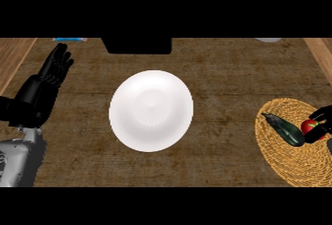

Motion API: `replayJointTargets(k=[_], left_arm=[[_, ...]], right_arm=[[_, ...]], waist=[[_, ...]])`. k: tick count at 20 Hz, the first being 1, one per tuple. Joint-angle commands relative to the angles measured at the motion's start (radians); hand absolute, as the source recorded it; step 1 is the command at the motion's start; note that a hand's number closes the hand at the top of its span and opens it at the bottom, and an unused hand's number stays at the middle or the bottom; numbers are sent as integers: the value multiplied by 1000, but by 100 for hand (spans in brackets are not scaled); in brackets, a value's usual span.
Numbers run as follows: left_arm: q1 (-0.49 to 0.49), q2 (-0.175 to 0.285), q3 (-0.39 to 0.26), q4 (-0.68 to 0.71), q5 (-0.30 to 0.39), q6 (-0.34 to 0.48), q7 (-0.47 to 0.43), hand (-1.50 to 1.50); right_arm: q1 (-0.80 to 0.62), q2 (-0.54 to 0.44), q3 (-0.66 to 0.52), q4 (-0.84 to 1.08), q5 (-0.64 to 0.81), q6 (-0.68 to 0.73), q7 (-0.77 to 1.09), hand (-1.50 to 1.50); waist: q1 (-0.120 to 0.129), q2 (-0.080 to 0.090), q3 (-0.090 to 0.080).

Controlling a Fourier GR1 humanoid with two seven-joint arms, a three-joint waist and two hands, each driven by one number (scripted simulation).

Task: Pick the tomato from the placemat and place it in the plate

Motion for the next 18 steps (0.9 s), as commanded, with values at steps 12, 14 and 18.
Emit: replayJointTargets(k=[12, 14, 18], left_arm=[[-27, -24, -22, 5, -3, -14, -3, 0], [6, -14, -15, -39, 8, -22, 13, 0], [-6, -28, -7, 10, -11, 3, -1, 0]], right_arm=[[-221, -37, 211, -34, 145, -104, -786, 150], [-244, -56, 175, 7, 98, -95, -917, 150], [-283, -55, 108, -15, -23, -36, -1135, 150]], waist=[[63, 23, 10], [53, 14, 9], [17, 9, 7]])
